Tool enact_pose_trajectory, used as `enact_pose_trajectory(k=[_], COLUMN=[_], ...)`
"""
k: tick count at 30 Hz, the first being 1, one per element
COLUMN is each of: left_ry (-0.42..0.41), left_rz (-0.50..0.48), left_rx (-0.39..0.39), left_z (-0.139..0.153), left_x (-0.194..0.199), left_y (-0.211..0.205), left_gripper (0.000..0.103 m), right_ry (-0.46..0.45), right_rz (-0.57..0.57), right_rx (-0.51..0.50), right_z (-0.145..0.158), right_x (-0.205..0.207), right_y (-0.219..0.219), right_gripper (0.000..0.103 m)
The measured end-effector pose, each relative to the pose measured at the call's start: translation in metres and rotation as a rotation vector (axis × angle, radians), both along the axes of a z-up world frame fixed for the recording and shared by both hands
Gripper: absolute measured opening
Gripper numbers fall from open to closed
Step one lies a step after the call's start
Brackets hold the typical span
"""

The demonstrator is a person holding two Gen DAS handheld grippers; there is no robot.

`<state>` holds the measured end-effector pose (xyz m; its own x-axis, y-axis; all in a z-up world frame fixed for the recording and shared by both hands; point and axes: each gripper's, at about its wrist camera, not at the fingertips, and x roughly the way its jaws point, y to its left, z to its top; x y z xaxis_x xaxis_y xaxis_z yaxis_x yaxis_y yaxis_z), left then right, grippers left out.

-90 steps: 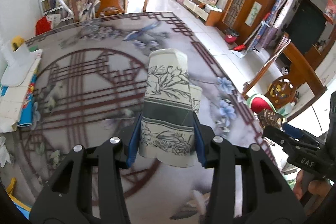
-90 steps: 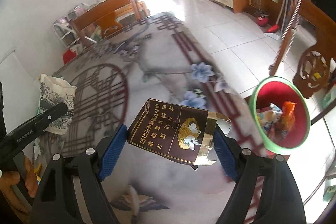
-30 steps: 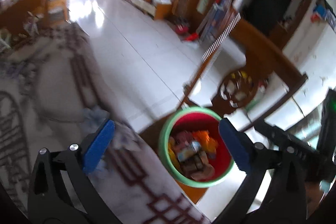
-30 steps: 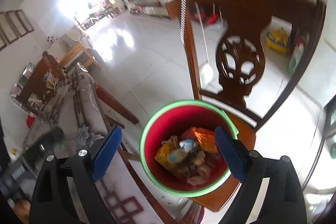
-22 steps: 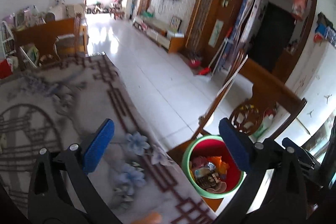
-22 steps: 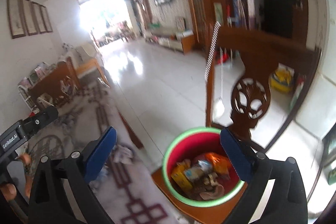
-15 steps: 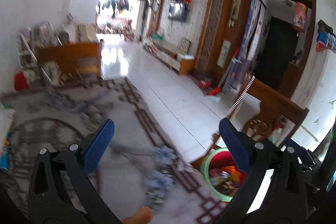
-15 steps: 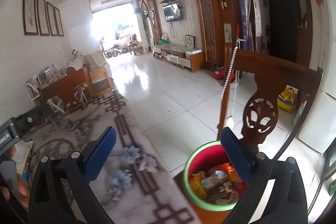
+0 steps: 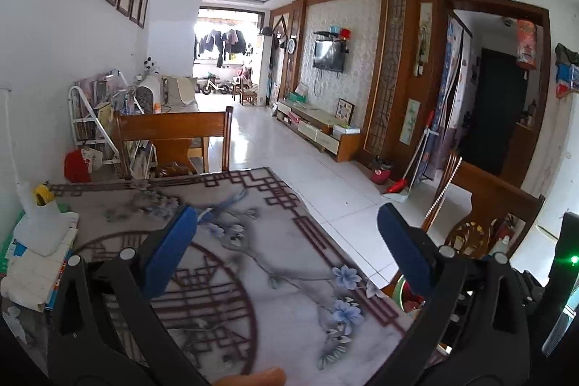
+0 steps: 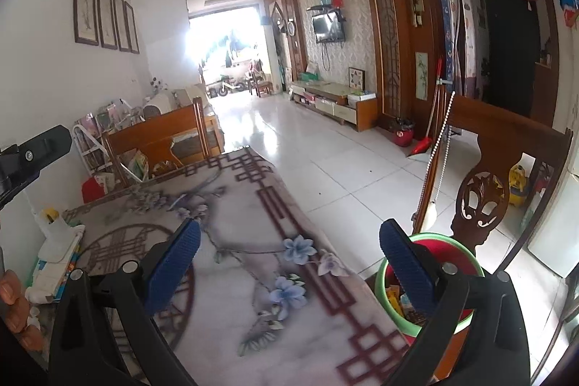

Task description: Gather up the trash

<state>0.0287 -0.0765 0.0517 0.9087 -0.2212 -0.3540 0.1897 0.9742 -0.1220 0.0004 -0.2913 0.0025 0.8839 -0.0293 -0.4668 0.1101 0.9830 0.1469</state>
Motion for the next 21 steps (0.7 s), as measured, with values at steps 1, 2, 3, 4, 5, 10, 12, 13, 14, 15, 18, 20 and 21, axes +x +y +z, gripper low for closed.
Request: enact_pose_trajectory(k=[1,2,3,4,5,10,12,13,14,15,18,20,21], left_ry=[0.008,0.018,0.027,0.042,0.049,0.056,0.052,0.051,0.051,0.051,0.057,0.062,0.064], left_rz=[0.005,0.012,0.018,0.026,0.027,0.044,0.048,0.049,0.049,0.05,0.054,0.054,0.055], left_rx=[-0.01,-0.02,-0.029,-0.042,-0.048,-0.054,-0.052,-0.051,-0.05,-0.05,-0.045,-0.047,-0.05], left_z=[-0.001,-0.001,-0.002,-0.003,-0.004,-0.005,-0.005,-0.005,-0.005,-0.005,-0.006,-0.007,-0.007], left_x=[0.0,0.0,0.001,0.001,0.002,-0.001,-0.003,-0.004,-0.005,-0.005,-0.006,-0.007,-0.008], left_y=[0.005,0.009,0.012,0.018,0.021,0.035,0.04,0.041,0.043,0.044,0.046,0.048,0.049], left_gripper=[0.098,0.098,0.098,0.098,0.098,0.098,0.098,0.098,0.098,0.098,0.098,0.098,0.098], right_ry=[-0.001,-0.002,-0.002,-0.003,-0.004,0.001,0.002,0.003,0.004,0.005,0.013,0.016,0.017], right_rz=[0.0,0.001,0.001,0.0,0.0,0.009,0.013,0.014,0.016,0.017,0.022,0.024,0.024], right_rx=[-0.002,-0.005,-0.008,-0.009,-0.01,-0.019,-0.024,-0.025,-0.026,-0.026,-0.024,-0.024,-0.024], right_z=[0.0,0.001,0.002,0.002,0.002,0.003,0.003,0.004,0.003,0.004,0.003,0.003,0.002], right_x=[-0.001,-0.002,-0.002,-0.003,-0.004,-0.006,-0.008,-0.01,-0.011,-0.011,-0.011,-0.011,-0.011], right_y=[0.003,0.006,0.01,0.012,0.014,0.024,0.03,0.033,0.035,0.035,0.037,0.037,0.037], right_gripper=[0.096,0.096,0.096,0.096,0.096,0.096,0.096,0.096,0.096,0.096,0.096,0.096,0.096])
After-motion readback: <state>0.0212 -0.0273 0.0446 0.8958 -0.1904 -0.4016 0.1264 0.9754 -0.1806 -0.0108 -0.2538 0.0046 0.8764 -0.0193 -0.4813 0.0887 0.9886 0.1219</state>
